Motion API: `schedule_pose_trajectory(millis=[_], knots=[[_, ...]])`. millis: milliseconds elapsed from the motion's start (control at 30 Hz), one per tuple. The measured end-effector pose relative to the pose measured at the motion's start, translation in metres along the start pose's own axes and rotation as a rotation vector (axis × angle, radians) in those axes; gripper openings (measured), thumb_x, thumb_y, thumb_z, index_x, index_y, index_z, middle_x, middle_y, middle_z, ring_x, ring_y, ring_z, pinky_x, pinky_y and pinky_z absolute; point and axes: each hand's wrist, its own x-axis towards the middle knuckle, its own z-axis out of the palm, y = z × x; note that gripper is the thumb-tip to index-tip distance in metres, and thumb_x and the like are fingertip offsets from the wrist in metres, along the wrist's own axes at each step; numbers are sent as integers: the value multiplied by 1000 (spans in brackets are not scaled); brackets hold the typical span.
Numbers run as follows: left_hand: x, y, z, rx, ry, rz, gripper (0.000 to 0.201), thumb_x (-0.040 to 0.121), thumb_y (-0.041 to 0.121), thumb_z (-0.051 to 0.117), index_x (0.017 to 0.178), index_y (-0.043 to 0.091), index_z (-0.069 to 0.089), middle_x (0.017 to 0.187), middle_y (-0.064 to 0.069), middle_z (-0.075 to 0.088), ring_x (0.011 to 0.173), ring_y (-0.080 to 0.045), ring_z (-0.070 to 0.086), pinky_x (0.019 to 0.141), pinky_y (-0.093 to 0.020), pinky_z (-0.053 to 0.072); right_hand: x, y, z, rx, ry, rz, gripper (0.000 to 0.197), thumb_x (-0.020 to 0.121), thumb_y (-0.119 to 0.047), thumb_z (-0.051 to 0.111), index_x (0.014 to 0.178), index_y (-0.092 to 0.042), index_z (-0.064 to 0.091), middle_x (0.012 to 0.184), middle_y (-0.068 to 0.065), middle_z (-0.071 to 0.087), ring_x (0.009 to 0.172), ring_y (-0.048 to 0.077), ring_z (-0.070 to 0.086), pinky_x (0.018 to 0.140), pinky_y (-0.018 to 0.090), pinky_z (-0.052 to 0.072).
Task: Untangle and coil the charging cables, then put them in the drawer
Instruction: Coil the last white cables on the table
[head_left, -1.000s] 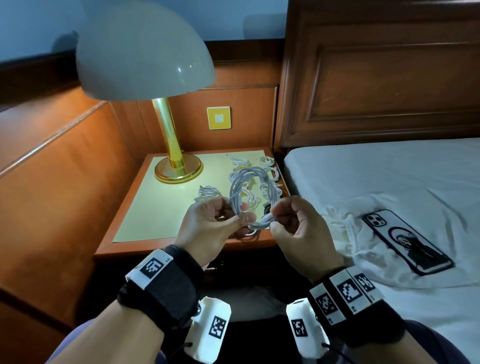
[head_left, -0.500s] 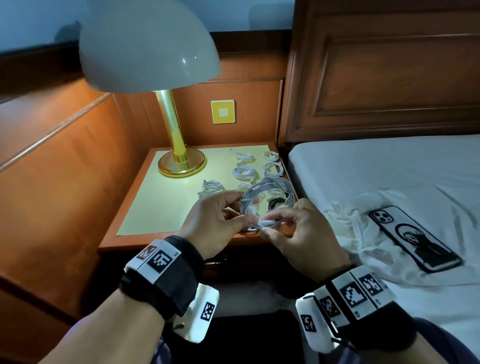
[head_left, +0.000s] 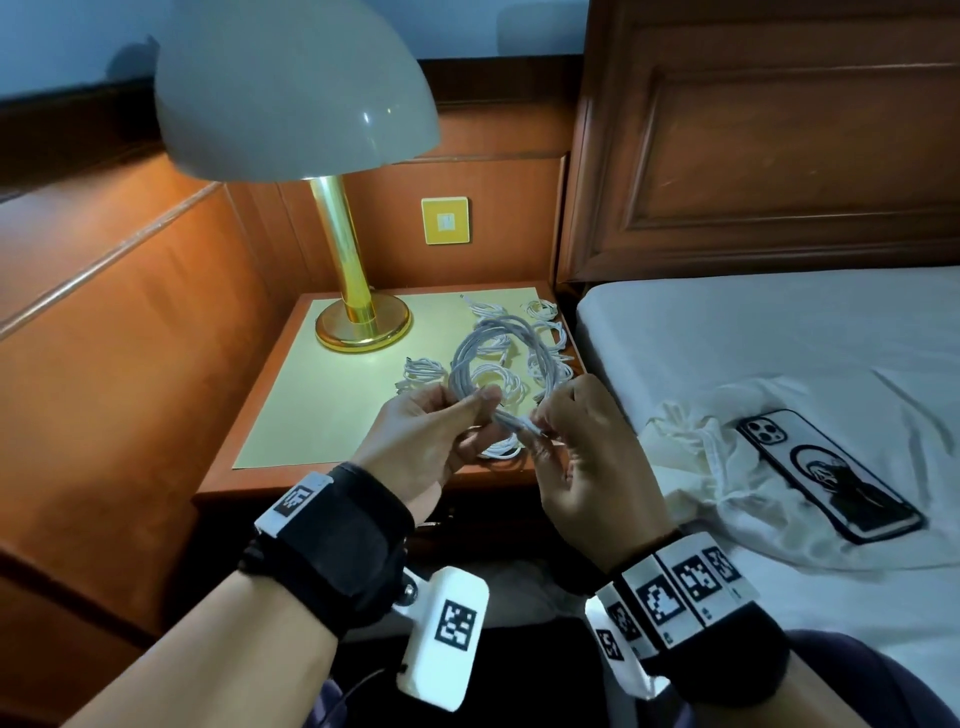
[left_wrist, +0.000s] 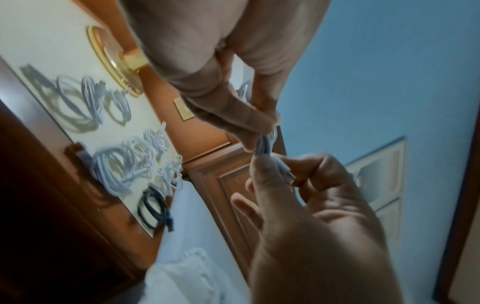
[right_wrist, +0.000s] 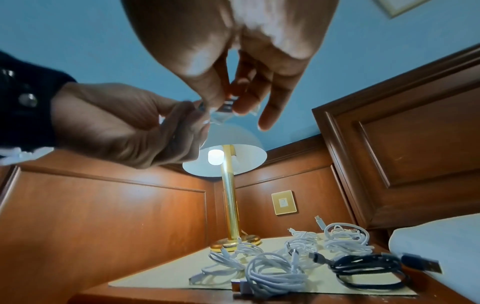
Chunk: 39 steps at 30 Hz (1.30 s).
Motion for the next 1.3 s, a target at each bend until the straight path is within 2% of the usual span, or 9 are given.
schedule_pose_trajectory(millis=[133,233,367,500,600,767,1033,1233,1300], knots=[[-4,0,6,-109,35,-1,33,72,17,77,99,0,68,91,-18,72,75,-21,71,58,-19,58,0,0,5,-2,114,-33,12,86,-4,70,90,-7,59,98,5,54,85,17,54,58,27,46],[-5,-4,8,-51,65,99,30,70,17,79,94,3,68,85,-16,70,74,-24,66,58,-18,55,-1,-2,7,130,171,59,11,89,-11,71,89,-7,61,95,4,56,83,18,59,64,35,53],[-4,-9,10,32,57,197,32,68,14,82,91,-2,66,75,-14,70,73,-29,67,59,-22,57,0,-8,0,368,237,310,22,86,-33,76,85,-15,64,92,1,66,85,9,68,73,19,53],[-5,-8,13,73,55,207,34,64,13,84,88,-1,63,80,-19,67,82,-39,68,62,-24,58,7,-7,-3,751,254,709,9,82,-13,81,78,-14,72,97,-4,74,88,15,74,80,28,57],[-6,-7,17,80,54,235,33,62,12,84,84,1,63,81,-19,64,77,-33,67,62,-23,58,11,-9,-6,1049,277,841,22,80,3,76,67,-16,73,93,5,76,86,22,74,79,29,58],[-6,-7,20,28,30,151,21,77,3,77,92,0,63,75,-9,64,67,-18,65,60,-20,57,15,-7,-17,1243,311,894,28,78,18,66,73,-6,52,88,14,70,77,25,74,67,26,59],[-11,3,21,-100,-67,-86,15,78,19,72,82,7,66,70,-8,69,57,-13,68,47,-11,50,16,-6,-28,1325,177,828,22,71,-1,72,87,-8,58,74,9,65,65,20,68,61,27,59],[-11,2,17,-55,-37,-57,39,77,13,76,111,-2,65,94,-21,70,70,-24,70,56,-22,57,16,-1,-28,1172,181,864,31,69,-2,76,97,-4,63,80,14,68,65,22,68,60,27,59],[-10,4,14,-27,-26,-56,35,83,13,73,115,2,63,98,-19,72,74,-26,71,57,-26,58,15,1,-27,1085,160,849,26,76,1,76,99,-5,66,86,14,70,67,23,67,65,31,59]])
